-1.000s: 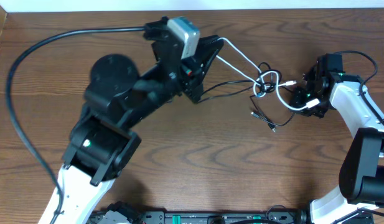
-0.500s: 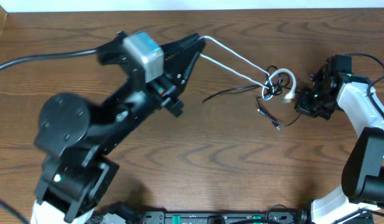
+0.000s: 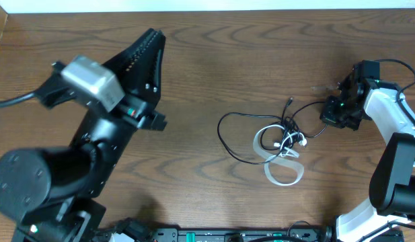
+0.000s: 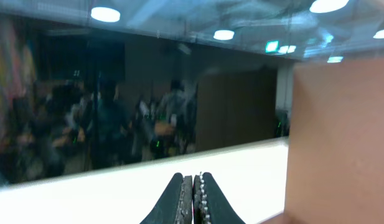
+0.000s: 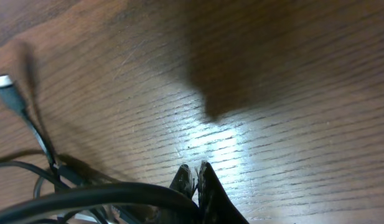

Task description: Untangle cables

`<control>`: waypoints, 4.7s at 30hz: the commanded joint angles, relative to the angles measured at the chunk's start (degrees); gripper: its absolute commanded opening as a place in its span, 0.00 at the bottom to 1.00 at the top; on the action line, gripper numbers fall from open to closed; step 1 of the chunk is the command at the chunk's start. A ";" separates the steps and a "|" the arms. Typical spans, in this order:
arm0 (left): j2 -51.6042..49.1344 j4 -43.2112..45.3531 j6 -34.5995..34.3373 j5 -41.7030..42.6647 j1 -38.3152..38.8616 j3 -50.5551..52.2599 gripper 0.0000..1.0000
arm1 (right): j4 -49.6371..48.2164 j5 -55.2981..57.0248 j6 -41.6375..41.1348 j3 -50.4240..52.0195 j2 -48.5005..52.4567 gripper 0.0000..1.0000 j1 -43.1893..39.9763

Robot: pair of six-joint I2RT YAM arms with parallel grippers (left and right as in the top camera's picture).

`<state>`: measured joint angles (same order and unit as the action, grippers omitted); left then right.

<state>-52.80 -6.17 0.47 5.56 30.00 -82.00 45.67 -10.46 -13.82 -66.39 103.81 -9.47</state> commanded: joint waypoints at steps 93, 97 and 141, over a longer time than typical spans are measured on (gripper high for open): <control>-69.70 -8.66 -14.29 25.55 15.74 -0.61 0.37 | 6.88 -9.22 9.25 -7.65 -15.37 0.79 -0.28; -71.21 -8.02 -16.26 23.50 15.74 -0.61 0.33 | 6.88 -9.22 9.25 -7.65 -15.37 0.80 -0.28; -46.18 -11.72 -31.91 24.20 -4.33 -0.74 0.07 | -9.44 -20.31 20.15 -7.63 -12.74 0.80 21.49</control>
<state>-99.22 -17.28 -31.14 29.08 25.87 -82.02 36.32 -33.52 -0.10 -73.45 89.34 12.32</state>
